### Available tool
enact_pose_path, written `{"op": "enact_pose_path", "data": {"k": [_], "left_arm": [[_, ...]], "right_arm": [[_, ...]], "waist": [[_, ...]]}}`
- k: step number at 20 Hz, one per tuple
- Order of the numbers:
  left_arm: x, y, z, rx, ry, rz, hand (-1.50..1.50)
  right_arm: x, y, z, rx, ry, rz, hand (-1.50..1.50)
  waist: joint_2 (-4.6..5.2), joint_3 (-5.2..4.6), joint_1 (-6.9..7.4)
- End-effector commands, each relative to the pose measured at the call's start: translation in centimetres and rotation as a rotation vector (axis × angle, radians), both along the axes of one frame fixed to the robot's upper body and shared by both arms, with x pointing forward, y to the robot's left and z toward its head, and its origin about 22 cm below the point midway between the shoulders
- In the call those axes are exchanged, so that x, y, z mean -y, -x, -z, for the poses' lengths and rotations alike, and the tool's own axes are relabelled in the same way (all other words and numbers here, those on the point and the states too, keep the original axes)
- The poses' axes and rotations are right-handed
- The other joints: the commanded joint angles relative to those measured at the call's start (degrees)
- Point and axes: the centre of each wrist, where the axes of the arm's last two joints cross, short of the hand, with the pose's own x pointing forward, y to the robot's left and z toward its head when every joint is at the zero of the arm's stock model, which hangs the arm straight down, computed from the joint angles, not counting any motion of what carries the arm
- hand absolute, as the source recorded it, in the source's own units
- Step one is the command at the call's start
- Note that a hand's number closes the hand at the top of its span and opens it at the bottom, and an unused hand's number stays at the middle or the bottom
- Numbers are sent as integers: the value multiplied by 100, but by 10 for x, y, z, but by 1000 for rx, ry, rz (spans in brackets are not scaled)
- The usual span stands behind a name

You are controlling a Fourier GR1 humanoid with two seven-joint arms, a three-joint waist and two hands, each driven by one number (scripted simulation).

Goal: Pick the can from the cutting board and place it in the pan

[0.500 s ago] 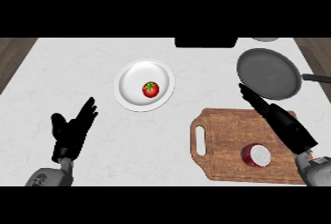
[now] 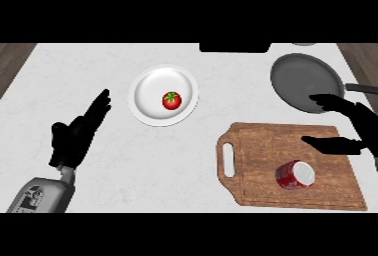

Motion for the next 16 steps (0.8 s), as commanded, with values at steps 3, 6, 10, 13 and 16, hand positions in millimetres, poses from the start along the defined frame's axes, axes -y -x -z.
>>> {"op": "enact_pose_path", "data": {"k": [3,6,10,13,16], "left_arm": [[9,9,-19,33,-28,19,0],[13,3,-42,34,-42,41,0],[13,13,-15,26,-8,49,0],[10,13,-16,20,-17,63,0],[19,7,-30,19,-13,82,0]], "right_arm": [[8,49,75,177,26,209,-150],[-4,66,72,102,5,124,-150],[1,55,36,-70,226,69,-150],[-8,46,6,-116,380,46,-150],[-28,28,-27,-255,476,48,-150]], "waist": [[-17,33,-107],[-3,21,-84],[-2,9,-31],[-2,4,-10],[4,-5,82]]}}
